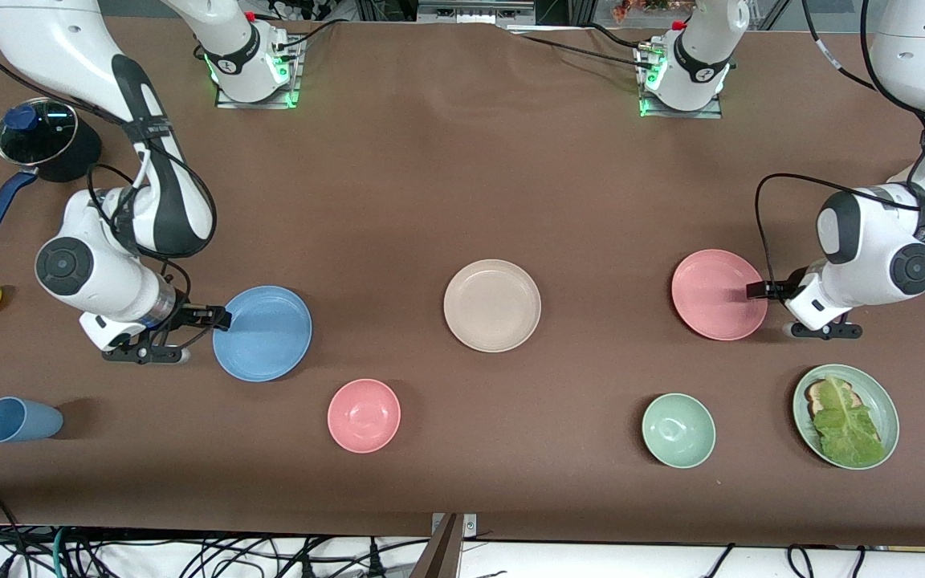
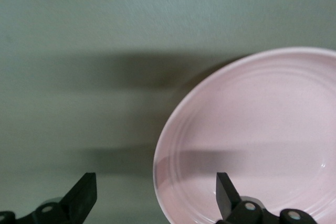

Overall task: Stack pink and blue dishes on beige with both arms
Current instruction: 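Reach the right gripper to the blue plate while the left gripper reaches the pink plate, then grip the pink plate rim with the left gripper and slide it onto the beige plate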

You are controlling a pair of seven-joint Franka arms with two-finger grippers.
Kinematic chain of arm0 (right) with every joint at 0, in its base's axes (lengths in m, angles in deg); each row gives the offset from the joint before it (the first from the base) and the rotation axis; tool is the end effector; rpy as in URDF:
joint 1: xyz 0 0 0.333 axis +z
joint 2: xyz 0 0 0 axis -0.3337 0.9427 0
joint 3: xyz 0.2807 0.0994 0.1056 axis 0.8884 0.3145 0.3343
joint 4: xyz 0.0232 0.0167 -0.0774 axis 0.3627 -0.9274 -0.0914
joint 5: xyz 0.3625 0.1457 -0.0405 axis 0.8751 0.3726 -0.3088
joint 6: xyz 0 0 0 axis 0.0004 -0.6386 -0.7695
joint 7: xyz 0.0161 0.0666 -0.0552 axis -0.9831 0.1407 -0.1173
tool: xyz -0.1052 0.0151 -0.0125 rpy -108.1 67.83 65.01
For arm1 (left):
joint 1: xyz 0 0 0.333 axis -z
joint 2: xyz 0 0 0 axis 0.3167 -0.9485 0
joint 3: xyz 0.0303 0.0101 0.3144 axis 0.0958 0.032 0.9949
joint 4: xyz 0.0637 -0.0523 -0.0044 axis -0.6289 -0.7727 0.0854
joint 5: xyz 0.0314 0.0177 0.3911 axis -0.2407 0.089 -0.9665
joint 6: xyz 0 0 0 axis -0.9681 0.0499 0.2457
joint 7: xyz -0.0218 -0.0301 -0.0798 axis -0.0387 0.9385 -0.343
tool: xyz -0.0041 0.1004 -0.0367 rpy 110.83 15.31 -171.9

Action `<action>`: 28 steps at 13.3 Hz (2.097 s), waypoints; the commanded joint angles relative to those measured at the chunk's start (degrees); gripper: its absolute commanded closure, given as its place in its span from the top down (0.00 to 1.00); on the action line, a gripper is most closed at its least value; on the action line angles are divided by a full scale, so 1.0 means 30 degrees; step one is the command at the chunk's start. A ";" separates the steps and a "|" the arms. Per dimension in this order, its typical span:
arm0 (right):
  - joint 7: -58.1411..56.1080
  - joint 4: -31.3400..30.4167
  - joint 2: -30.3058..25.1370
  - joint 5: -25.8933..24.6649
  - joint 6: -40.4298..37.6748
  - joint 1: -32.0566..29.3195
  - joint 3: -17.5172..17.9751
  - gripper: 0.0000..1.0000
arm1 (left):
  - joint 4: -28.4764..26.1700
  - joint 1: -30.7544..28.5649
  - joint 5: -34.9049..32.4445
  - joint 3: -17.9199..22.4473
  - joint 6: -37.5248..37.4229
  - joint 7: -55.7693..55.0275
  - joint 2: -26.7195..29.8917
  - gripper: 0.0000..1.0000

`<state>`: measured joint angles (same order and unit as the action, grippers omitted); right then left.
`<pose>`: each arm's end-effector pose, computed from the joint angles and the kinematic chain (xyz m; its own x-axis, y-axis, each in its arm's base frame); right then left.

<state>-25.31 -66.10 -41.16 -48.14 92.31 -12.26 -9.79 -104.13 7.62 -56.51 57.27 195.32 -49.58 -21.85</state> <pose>0.6480 0.0377 0.2578 0.9997 -0.0182 -0.0187 -0.0175 -0.9993 0.0330 0.5715 0.1059 0.1959 0.9766 -0.0100 -0.2147 -0.0085 -0.9999 0.0081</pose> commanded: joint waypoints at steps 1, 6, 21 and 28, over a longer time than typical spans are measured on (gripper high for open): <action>-0.0675 -0.0271 0.0540 0.0758 0.0972 -0.0420 0.0061 1.00 | -0.0398 -0.0483 -0.0164 -0.0109 0.0349 0.1182 0.0018 0.83; -0.0851 -0.0271 0.1743 0.0937 0.2555 -0.0420 0.0061 1.00 | -0.0251 -0.0604 -0.0106 -0.0109 0.0291 0.1390 -0.0393 0.29; -0.1525 -0.0271 0.2243 0.1785 0.2616 -0.0566 0.0061 0.84 | 0.6278 -0.0458 0.1911 -0.1687 -1.0193 -0.0859 0.0398 0.00; -0.1525 -0.0300 0.2272 0.1874 0.2587 -0.0567 0.0061 0.83 | 0.7363 0.0211 0.3468 -0.5437 -1.0257 -0.7154 0.0137 0.00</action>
<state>-28.24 -66.54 -34.17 -43.79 99.41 -13.50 -9.89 -84.57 6.97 -47.91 42.64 165.75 -66.51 -20.68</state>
